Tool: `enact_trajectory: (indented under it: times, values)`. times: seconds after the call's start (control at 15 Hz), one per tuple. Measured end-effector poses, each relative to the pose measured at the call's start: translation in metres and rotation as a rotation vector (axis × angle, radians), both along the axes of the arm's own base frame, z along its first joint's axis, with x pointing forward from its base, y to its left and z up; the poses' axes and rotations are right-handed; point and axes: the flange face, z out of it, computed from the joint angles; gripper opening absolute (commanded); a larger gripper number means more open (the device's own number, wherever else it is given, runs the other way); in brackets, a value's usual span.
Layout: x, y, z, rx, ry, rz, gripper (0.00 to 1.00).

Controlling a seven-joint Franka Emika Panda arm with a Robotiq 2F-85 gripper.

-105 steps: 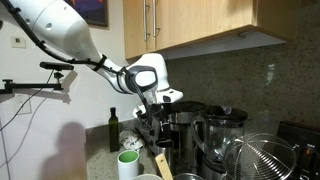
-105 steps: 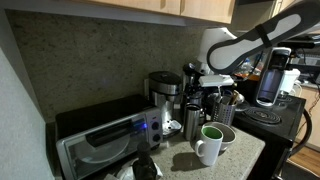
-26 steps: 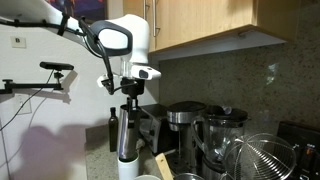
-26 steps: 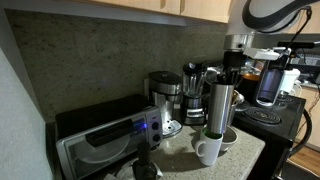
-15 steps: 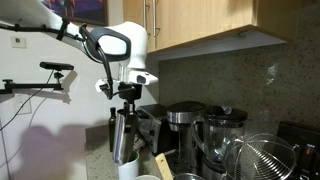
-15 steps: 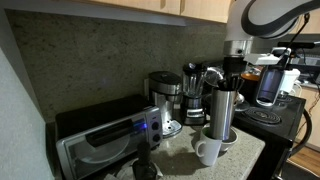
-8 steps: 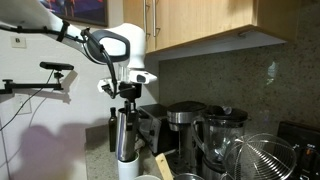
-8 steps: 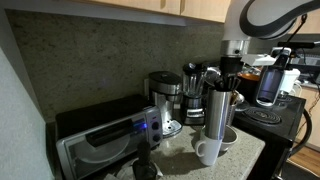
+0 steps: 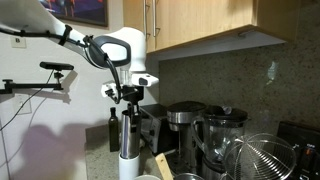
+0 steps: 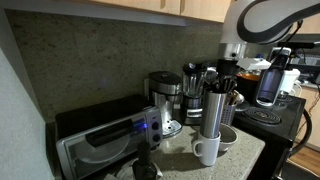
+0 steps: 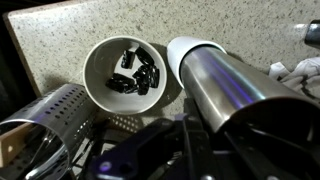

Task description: Pick the silver bottle and put it in the white cup

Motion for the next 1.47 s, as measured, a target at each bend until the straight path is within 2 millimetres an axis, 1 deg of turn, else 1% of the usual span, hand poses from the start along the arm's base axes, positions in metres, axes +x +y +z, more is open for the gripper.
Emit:
enact_trajectory:
  times: [0.2, 0.4, 0.8, 0.93, 1.0, 1.07, 1.2, 1.27, 1.47]
  values:
    - [0.0, 0.001, -0.009, -0.003, 0.0, 0.002, 0.02]
    - [-0.007, -0.002, -0.014, -0.01, 0.011, 0.001, 0.02]
    - [-0.022, -0.004, -0.014, -0.031, 0.008, 0.009, 0.02]
    - [-0.025, -0.001, -0.013, -0.051, 0.003, 0.025, 0.02]
    - [-0.027, 0.002, -0.012, -0.062, -0.001, 0.036, 0.32]
    - [-0.028, 0.005, -0.012, -0.074, -0.004, 0.048, 0.33]
    - [-0.03, 0.009, -0.012, -0.099, -0.005, 0.07, 0.47]
    - [-0.03, 0.011, -0.012, -0.109, -0.005, 0.077, 0.55]
    - [-0.034, 0.012, -0.014, -0.127, -0.004, 0.09, 0.77]
